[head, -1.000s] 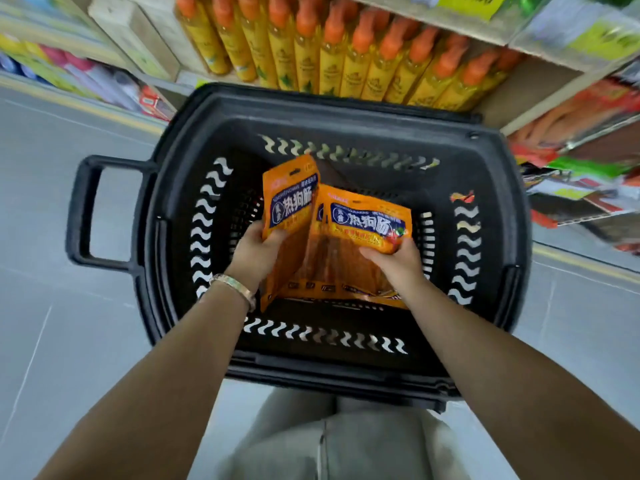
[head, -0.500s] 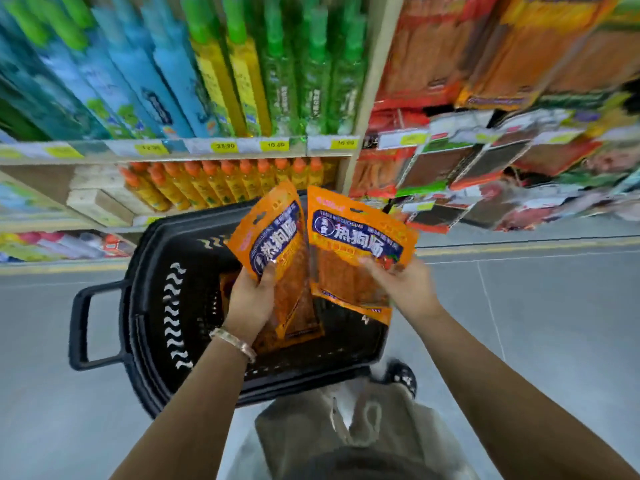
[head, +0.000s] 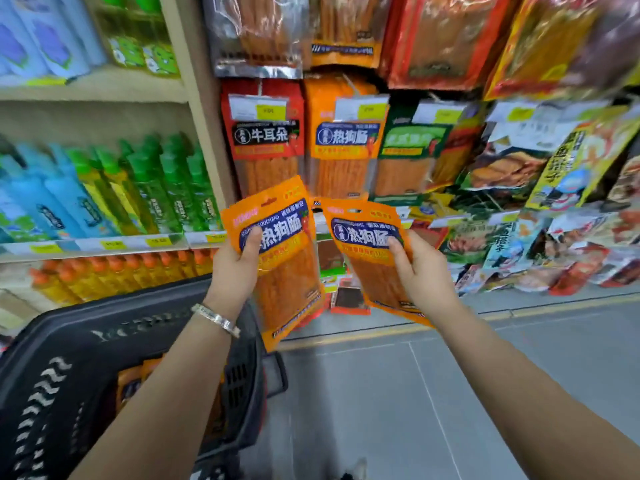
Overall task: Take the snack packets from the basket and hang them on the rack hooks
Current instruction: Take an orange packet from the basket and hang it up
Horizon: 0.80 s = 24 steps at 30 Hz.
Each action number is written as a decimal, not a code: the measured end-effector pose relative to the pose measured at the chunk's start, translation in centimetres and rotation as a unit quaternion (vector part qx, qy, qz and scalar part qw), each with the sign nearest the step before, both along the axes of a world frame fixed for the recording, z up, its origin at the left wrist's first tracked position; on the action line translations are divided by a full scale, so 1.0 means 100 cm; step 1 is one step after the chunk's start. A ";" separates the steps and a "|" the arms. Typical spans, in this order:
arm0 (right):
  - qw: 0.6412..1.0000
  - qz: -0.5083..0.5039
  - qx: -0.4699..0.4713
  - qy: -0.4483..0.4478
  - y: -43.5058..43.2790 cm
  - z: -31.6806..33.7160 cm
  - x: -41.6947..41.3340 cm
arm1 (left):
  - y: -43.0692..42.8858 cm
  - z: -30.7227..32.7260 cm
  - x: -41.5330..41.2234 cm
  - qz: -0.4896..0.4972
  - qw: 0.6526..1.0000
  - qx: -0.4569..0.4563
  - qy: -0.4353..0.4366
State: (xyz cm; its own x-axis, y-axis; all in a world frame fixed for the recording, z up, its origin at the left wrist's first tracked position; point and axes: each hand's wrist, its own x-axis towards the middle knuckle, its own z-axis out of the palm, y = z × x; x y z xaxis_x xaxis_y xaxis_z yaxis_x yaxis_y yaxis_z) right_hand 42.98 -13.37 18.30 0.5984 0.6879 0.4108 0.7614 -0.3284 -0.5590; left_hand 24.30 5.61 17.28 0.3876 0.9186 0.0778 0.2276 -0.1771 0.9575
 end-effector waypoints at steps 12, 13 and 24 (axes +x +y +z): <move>0.985 -0.001 0.171 -0.004 0.024 0.125 0.114 | 0.002 0.142 0.086 0.071 0.982 0.028 -0.174; 0.984 0.000 0.178 0.000 0.032 0.133 0.119 | 0.007 0.153 0.089 0.076 0.978 0.036 -0.189; 0.939 0.056 0.326 0.092 0.139 0.232 0.166 | 0.071 0.232 0.119 0.005 0.959 0.101 -0.266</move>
